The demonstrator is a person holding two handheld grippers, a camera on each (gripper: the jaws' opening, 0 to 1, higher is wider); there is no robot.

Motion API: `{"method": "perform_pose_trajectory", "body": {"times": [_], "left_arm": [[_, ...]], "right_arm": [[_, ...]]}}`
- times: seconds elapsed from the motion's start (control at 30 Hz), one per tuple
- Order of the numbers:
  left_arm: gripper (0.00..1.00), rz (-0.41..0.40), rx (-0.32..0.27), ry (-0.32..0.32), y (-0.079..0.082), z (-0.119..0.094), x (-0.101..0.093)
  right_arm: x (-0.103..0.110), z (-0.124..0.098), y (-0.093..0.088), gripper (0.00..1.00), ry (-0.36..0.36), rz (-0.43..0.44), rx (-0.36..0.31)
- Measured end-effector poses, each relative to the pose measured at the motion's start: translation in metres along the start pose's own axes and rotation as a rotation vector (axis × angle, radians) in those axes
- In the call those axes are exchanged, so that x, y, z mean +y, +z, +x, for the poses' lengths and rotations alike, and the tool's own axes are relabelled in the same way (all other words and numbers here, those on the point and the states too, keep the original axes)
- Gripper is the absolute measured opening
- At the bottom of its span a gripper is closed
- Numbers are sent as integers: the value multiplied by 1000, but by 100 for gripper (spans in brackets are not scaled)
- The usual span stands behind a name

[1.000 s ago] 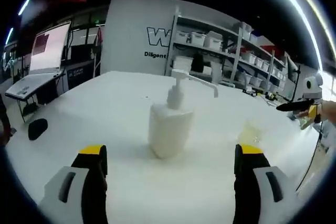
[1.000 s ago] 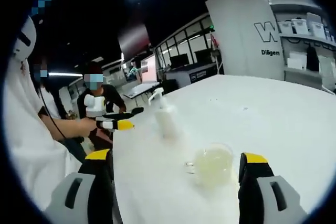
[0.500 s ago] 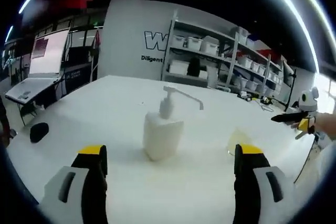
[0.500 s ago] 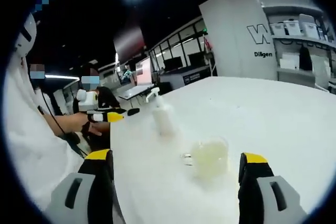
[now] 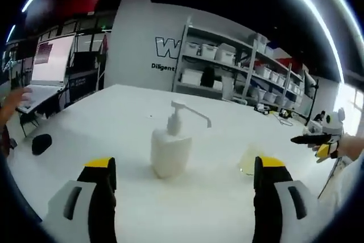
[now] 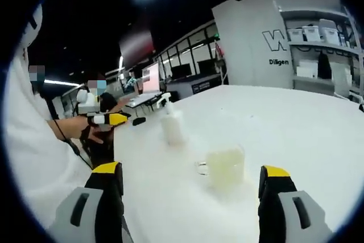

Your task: Hold the bottle steady, press the pump all the way down and release, and repeat the specified number of times to dispense into the cup

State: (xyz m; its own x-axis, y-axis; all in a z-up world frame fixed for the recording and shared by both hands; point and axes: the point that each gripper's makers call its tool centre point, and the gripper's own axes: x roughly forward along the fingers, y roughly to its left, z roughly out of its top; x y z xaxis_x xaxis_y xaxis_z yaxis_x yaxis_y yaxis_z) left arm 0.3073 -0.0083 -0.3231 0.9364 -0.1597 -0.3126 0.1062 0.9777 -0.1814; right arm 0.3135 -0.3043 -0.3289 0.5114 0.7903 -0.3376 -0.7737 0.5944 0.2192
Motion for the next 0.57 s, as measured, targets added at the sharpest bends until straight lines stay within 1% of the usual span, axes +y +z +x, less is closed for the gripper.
{"method": "perform_pose_trajectory", "body": {"times": [0.03, 0.07, 0.1, 0.13, 0.17, 0.2, 0.23, 0.27, 0.3, 0.33, 0.37, 0.4, 0.43, 0.47, 0.5, 0.53, 0.57], "left_arm": [[100, 13, 1, 8, 1, -1, 0], [100, -1, -31, -3, 6, -2, -2], [100, -14, -25, -11, 6, -3, -3], [100, -6, -17, -2, 4, -5, -2], [100, 2, -28, -2, 5, -7, -3], [100, -1, -30, -5, 5, -7, -3], [100, -9, -26, -6, 4, -6, -3], [100, -4, -24, -9, 3, -6, -3], [100, 1, -21, -8, 3, -6, -3], [100, 2, -21, -4, 3, -6, -2], [100, -14, -20, -14, 4, -7, -3], [100, -7, -23, -11, 5, -8, -3], [100, 6, -25, -11, 6, -8, -4], [100, 5, -25, -11, 6, -9, -4], [100, -2, -33, -10, 7, -9, -4], [100, -2, -21, -12, 4, -8, -4], [100, -1, -20, -12, 3, -7, -4]], "right_arm": [[-5, -1, 5, 100, -37, 5, -31], [-2, -2, 3, 100, -30, -16, -21], [-1, -2, 1, 100, -17, -6, -8], [-5, -3, 5, 100, -47, -8, -33], [1, -3, 0, 100, -16, -28, 3], [-2, -3, 1, 100, -32, -6, -13], [-3, -4, 1, 100, -41, -29, -21], [2, -5, -6, 100, -2, -8, 16], [-5, -5, -4, 100, -38, -1, -2], [-3, -6, -4, 100, -31, -16, -9], [-4, -5, -5, 100, -39, -1, -2], [-7, -5, -3, 100, -51, -20, -12], [-4, -5, -4, 100, -34, -16, -11], [-1, -4, -6, 100, -19, 28, -4], [-6, -5, -4, 100, -53, -11, -18], [2, -5, -10, 100, -7, -11, 16], [-6, -5, -6, 100, -42, 5, -11]]}}
